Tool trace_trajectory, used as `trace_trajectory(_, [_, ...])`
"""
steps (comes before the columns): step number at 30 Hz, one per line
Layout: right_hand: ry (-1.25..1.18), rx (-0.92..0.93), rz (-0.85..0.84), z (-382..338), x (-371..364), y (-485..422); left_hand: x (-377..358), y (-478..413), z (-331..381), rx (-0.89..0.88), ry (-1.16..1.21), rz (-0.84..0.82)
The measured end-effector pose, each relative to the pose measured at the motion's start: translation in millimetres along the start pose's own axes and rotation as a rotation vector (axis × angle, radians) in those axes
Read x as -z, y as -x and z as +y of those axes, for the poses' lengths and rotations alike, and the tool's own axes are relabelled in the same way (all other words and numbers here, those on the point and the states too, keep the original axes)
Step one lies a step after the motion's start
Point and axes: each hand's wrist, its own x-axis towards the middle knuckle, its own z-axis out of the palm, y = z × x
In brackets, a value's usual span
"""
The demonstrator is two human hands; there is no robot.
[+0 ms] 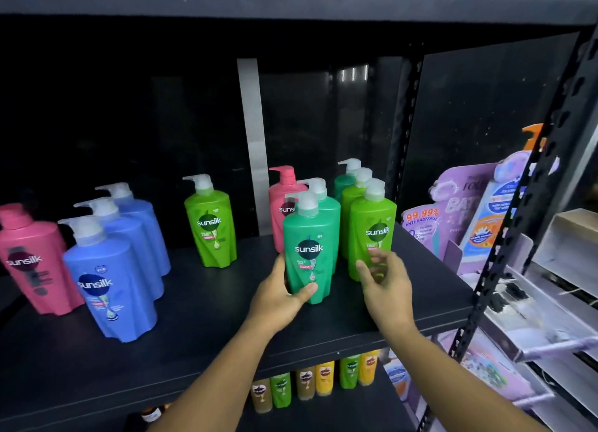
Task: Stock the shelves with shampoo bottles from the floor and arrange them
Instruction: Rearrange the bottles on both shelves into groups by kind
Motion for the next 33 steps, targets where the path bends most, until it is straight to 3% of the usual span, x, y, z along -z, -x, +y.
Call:
trace_trajectory(4, [0.166,0.051,0.015,14,5,-22,-7,1,4,-0.009,-0.177,0.067])
trace_trajectory(7, [-0.009,-0.029,-0.124,23,5,-27,-9,8,14,-0.039,-0.305,0.112])
trace_trajectory(13, [-0.131,-0.191,-0.231,31,10,-36,-5,14,14,-0.030,-0.324,0.040])
trace_trajectory(18, [0.047,-0.127,-0.190,37,13,-38,-6,15,15,-0.028,-0.336,0.047])
trace_trajectory(33, [0.005,-0.180,-0.416,13,52,4,-12,15,10,-0.018,-0.502,0.072])
